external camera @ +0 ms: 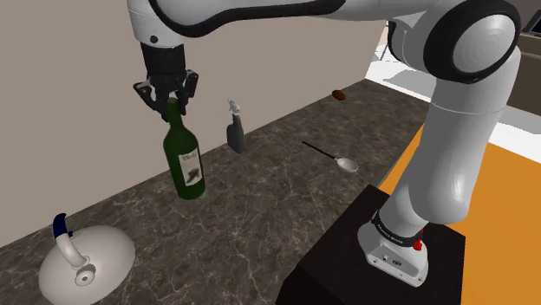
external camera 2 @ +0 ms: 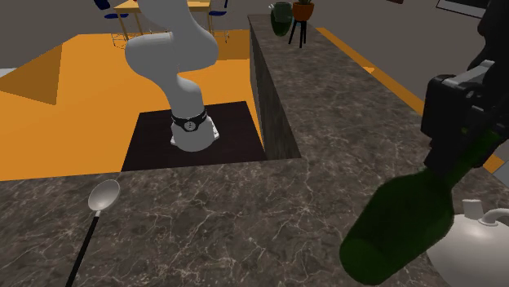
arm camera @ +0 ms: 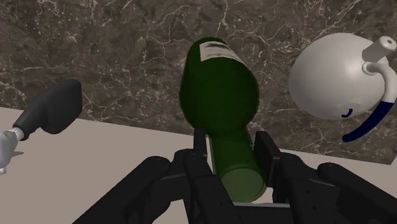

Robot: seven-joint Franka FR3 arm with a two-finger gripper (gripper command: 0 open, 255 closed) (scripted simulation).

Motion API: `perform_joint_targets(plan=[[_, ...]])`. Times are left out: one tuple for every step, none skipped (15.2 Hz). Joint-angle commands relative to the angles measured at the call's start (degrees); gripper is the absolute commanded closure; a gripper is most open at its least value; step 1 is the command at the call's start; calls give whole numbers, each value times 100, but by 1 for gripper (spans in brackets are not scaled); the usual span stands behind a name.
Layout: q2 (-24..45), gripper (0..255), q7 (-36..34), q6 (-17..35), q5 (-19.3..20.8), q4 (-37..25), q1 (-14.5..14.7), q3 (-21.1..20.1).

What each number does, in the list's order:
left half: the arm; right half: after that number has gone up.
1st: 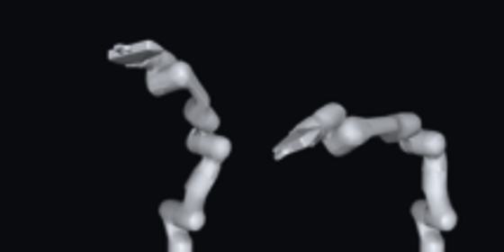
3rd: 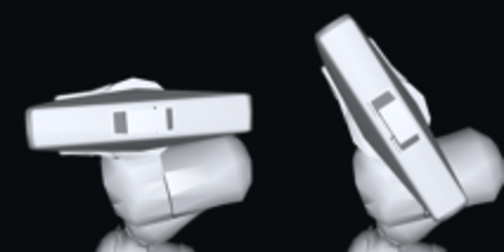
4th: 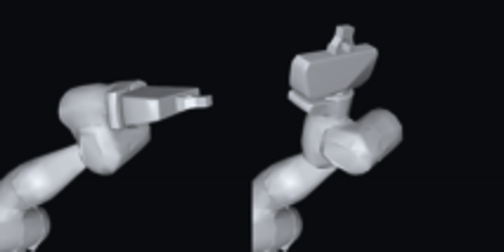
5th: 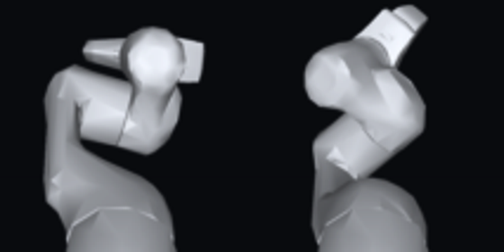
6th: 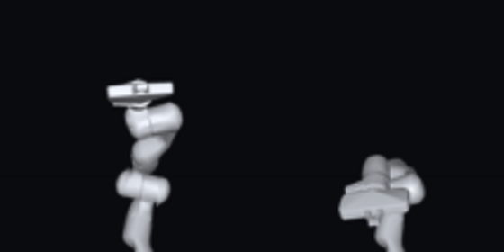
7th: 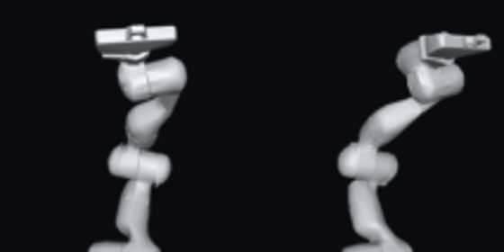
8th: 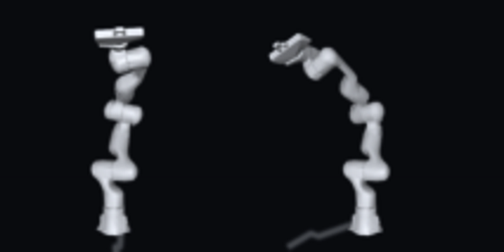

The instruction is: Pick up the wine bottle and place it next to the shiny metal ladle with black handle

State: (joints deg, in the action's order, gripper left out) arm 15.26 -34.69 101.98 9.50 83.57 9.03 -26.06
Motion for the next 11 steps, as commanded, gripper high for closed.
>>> perform_joint_targets(plan=[[0,255,7,-160,-2,-160,14,-6],[10,255,9,-219,2,-228,21,-8],[-204,255,139,-128,-105,48,-109,16],[-410,255,273,-46,-209,307,-232,44],[-609,255,413,27,-310,552,-347,78],[-800,255,557,93,-408,783,-453,119],[-985,255,705,152,-503,1002,-550,168],[-1164,255,854,204,-593,1209,-639,223],[-1335,255,1006,249,-678,1405,-721,283],[-1500,255,1158,289,-758,1592,-798,348],[-1658,255,1311,324,-832,1769,-869,417]])
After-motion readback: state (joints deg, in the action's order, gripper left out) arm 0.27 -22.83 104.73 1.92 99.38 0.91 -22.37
